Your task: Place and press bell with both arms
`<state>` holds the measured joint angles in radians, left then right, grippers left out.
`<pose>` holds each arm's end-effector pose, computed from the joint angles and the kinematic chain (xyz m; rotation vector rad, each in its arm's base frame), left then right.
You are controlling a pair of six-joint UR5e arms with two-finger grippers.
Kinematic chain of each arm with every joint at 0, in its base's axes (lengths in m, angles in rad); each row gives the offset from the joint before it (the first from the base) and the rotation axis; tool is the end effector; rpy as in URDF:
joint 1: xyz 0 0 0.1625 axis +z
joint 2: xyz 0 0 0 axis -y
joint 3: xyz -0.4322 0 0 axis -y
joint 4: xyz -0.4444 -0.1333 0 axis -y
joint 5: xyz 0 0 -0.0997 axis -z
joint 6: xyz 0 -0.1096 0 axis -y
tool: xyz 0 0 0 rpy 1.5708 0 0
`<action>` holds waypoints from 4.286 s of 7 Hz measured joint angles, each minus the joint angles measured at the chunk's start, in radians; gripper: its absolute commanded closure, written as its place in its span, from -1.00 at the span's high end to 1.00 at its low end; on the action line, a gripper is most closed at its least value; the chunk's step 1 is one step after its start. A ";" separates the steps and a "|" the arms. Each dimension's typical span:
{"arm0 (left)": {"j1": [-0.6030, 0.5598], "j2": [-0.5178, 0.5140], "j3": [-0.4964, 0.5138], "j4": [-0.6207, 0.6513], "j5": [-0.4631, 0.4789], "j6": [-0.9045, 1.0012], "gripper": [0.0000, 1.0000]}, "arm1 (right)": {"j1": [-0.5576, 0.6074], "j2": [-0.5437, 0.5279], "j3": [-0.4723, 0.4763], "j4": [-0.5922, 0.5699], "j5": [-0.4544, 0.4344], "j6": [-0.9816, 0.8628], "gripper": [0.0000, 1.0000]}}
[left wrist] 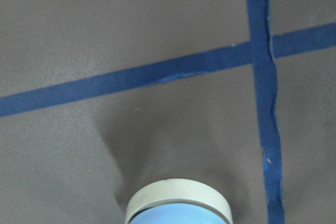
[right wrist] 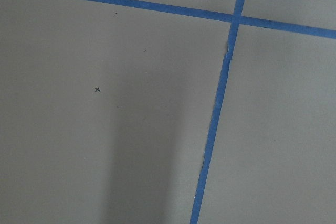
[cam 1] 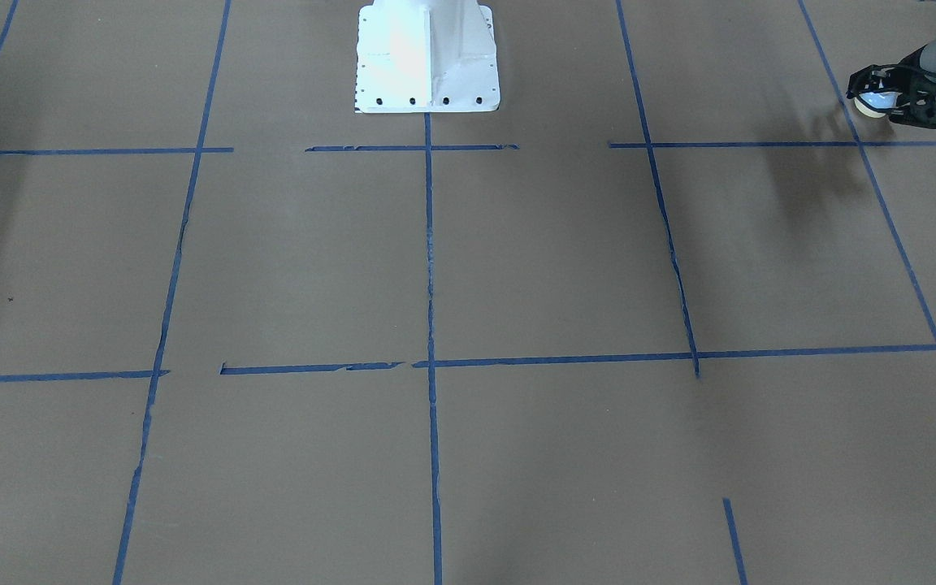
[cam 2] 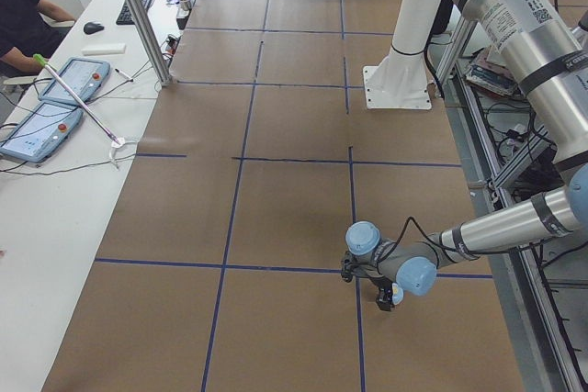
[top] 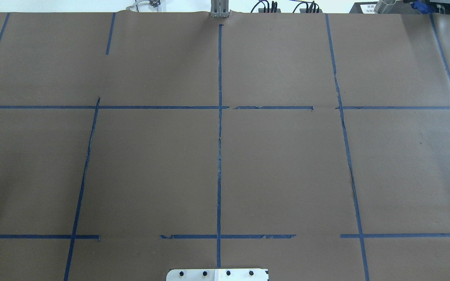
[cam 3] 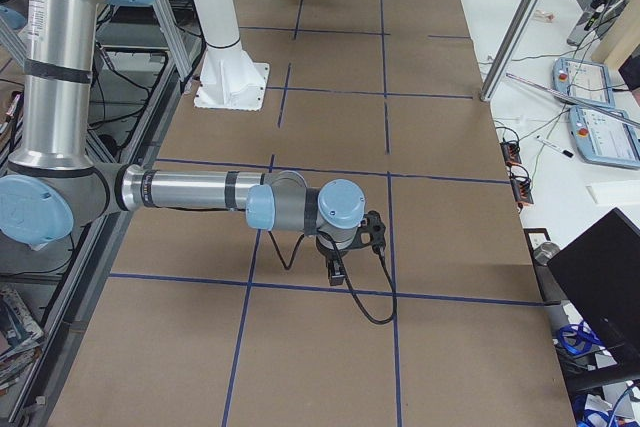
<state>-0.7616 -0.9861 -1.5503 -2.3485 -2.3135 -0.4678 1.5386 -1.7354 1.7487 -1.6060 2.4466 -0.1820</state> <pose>0.1321 -0.2078 0.8382 -0.3115 0.6974 0.3888 0.0339 -0.4730 0.6553 0.0452 -0.8763 -0.1907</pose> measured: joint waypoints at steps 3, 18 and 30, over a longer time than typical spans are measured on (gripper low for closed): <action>-0.002 -0.001 -0.003 -0.017 -0.001 0.000 -0.75 | 0.001 -0.001 0.000 0.000 0.000 -0.002 1.00; 0.121 -1.554 0.358 0.641 0.187 -0.676 -0.57 | -0.019 0.006 -0.003 0.000 0.003 0.002 1.00; 0.133 -1.609 0.365 0.624 0.308 -0.761 0.96 | -0.150 0.019 -0.007 0.305 0.035 0.281 1.00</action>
<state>-0.6286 -2.5955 -1.1849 -1.7249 -2.0056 -1.2286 1.3886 -1.7159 1.7413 -1.3011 2.4818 0.0990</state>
